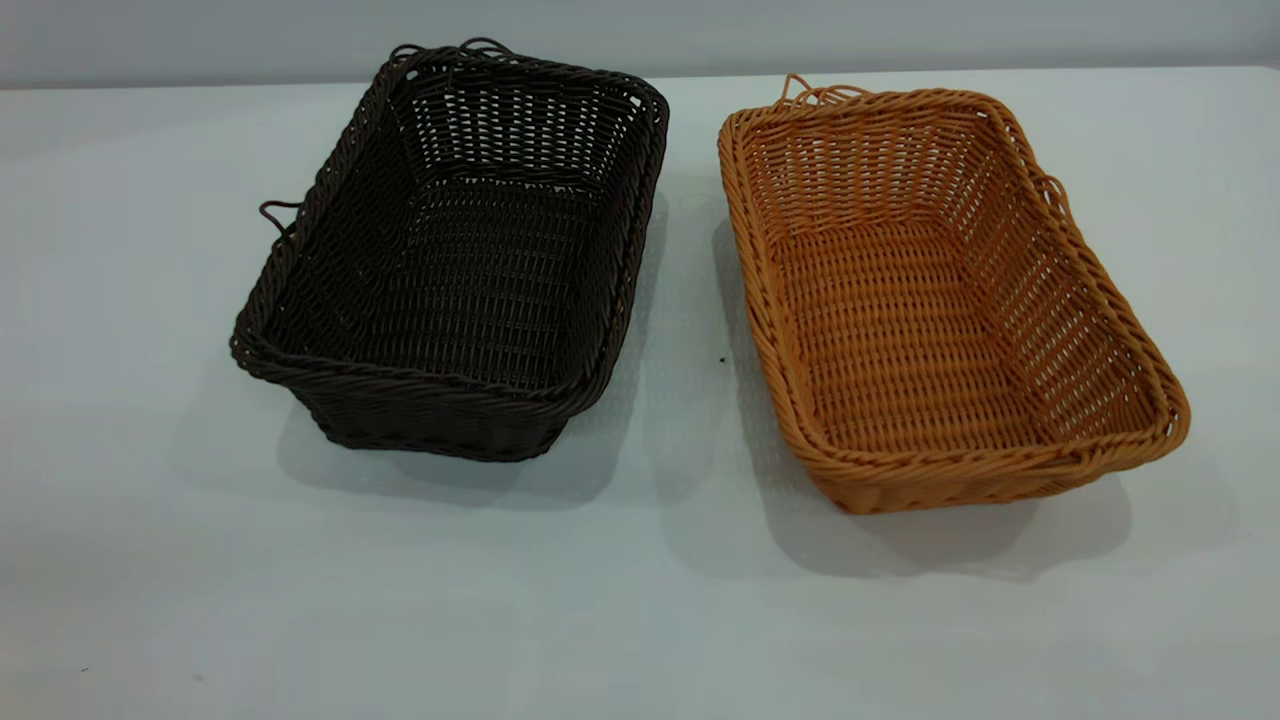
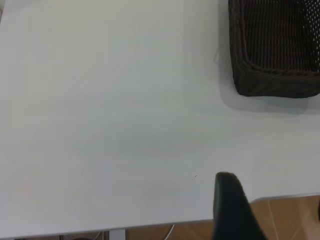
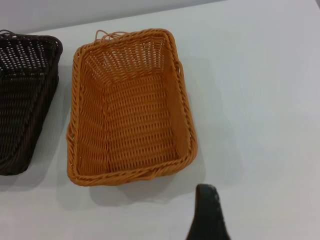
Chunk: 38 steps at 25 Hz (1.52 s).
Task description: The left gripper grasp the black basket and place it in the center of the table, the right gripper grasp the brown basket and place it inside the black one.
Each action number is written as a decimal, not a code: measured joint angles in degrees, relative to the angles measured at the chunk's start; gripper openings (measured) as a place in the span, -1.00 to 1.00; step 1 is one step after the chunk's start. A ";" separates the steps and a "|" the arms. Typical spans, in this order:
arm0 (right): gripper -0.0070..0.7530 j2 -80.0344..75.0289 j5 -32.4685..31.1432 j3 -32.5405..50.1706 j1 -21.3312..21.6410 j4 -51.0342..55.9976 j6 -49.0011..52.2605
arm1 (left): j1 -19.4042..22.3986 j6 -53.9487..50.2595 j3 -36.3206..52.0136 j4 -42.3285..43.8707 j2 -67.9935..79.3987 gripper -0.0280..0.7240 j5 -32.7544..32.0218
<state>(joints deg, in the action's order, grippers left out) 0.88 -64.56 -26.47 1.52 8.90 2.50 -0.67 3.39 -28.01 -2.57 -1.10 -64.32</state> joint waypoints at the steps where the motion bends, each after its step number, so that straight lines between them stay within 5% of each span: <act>1: 0.24 0.00 0.00 0.00 0.00 0.00 0.00 | 0.00 0.00 0.00 0.00 0.00 0.04 0.00; 38: 0.14 0.00 0.00 0.00 0.00 0.05 0.00 | 0.00 -0.01 0.00 0.00 0.00 0.04 0.21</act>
<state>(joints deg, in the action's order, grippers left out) 0.88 -64.56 -26.47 1.52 8.95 2.50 -0.67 3.38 -28.01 -2.57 -1.10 -64.11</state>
